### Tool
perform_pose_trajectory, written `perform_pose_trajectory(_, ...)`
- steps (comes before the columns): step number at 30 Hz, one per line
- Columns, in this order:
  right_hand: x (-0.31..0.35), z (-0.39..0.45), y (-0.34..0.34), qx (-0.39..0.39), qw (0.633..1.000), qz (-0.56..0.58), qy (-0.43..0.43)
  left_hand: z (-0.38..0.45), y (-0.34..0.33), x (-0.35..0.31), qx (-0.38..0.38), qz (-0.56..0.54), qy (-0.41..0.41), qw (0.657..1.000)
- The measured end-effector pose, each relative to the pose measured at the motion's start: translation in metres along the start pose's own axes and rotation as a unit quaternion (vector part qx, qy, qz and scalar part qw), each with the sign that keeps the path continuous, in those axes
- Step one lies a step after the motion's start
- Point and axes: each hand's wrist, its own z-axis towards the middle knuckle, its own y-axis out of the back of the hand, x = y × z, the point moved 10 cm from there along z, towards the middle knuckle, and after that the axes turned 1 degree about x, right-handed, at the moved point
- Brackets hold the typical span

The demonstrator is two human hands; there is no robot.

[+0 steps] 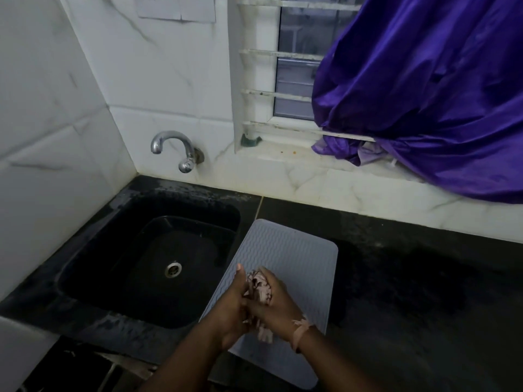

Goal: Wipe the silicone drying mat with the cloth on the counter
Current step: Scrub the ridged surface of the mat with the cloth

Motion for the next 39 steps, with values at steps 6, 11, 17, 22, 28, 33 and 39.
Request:
perform_pose_trajectory(6,-0.016,0.041,0.044,-0.003,0.994,-0.101,-0.052,0.033,-0.004,-0.024,-0.093,0.082,-0.015,0.992)
perform_pose_trajectory(11,-0.018,0.064,0.070,-0.037,0.963,-0.258,-0.065,0.056,-0.015,-0.040,-0.129,0.097,-0.086,0.983)
perform_pose_trajectory(17,-0.011,0.093,0.112,-0.114,0.988,-0.102,-0.019,0.084,-0.038,-0.062,-0.109,0.082,-0.097,0.986)
perform_pose_trajectory(22,0.009,0.125,0.131,-0.125,0.978,-0.165,0.021,0.118,-0.042,-0.076,-0.117,0.052,-0.051,0.990)
perform_pose_trajectory(28,0.008,0.177,0.149,-0.110,0.930,-0.350,-0.005,0.152,-0.023,-0.117,-0.200,0.254,-0.114,0.939)
perform_pose_trajectory(33,0.019,0.237,0.118,-0.036,0.879,-0.474,0.043,0.185,-0.025,-0.145,-0.215,0.621,-0.109,0.746)
perform_pose_trajectory(39,0.008,0.275,0.075,0.045,0.780,-0.620,0.075,0.216,-0.023,-0.126,-0.134,0.753,-0.045,0.643)
